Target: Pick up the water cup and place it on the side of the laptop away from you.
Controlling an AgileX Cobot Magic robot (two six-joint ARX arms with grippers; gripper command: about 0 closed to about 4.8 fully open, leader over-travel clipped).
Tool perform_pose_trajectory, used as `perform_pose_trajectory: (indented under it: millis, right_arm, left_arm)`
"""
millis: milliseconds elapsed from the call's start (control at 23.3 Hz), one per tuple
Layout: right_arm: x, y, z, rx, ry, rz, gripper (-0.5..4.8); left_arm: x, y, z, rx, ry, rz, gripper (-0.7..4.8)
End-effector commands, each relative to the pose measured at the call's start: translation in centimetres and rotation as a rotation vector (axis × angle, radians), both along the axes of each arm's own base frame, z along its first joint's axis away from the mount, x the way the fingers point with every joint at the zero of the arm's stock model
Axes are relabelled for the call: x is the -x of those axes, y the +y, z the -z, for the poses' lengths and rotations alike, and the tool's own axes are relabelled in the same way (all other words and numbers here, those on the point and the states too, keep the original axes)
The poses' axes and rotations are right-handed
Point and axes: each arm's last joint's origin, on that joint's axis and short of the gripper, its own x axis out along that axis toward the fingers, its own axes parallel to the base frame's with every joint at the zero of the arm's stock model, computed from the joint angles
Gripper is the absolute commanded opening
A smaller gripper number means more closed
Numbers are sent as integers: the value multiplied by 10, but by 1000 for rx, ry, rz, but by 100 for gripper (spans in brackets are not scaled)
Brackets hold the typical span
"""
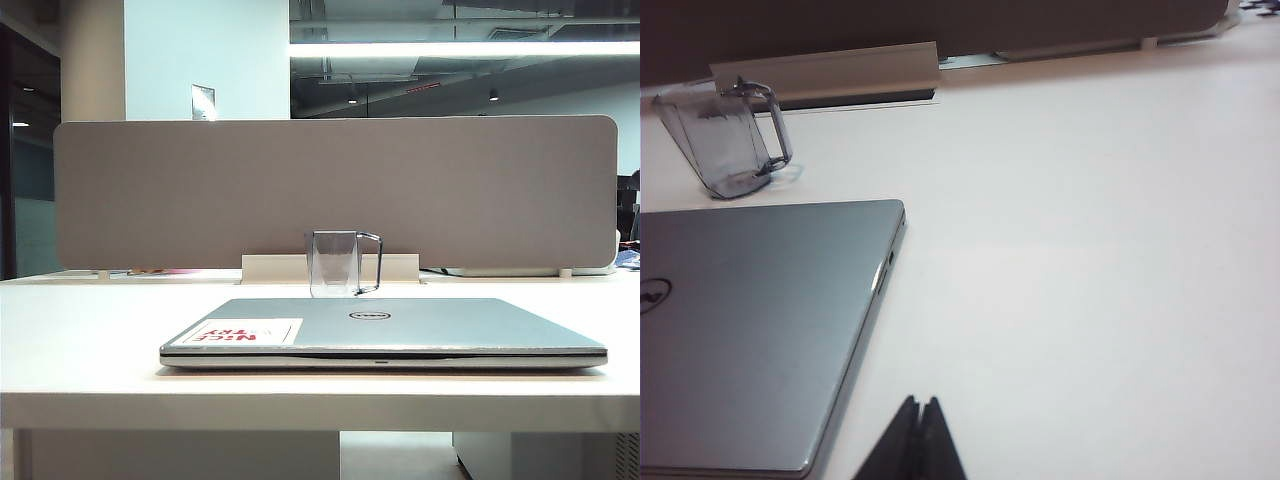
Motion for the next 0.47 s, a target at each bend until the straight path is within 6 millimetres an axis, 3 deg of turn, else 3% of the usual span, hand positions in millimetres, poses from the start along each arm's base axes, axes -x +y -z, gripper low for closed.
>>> perform_pose_trajectory:
  millis: [43, 472]
  right_arm:
    - [0, 0, 0, 79, -15, -3, -8]
    - [-1, 0, -1, 101, -25, -7, -8]
  left_arm:
    - [0, 0, -2, -1, -11, 2, -5]
    - [0, 0, -2, -1, -11, 2, -6]
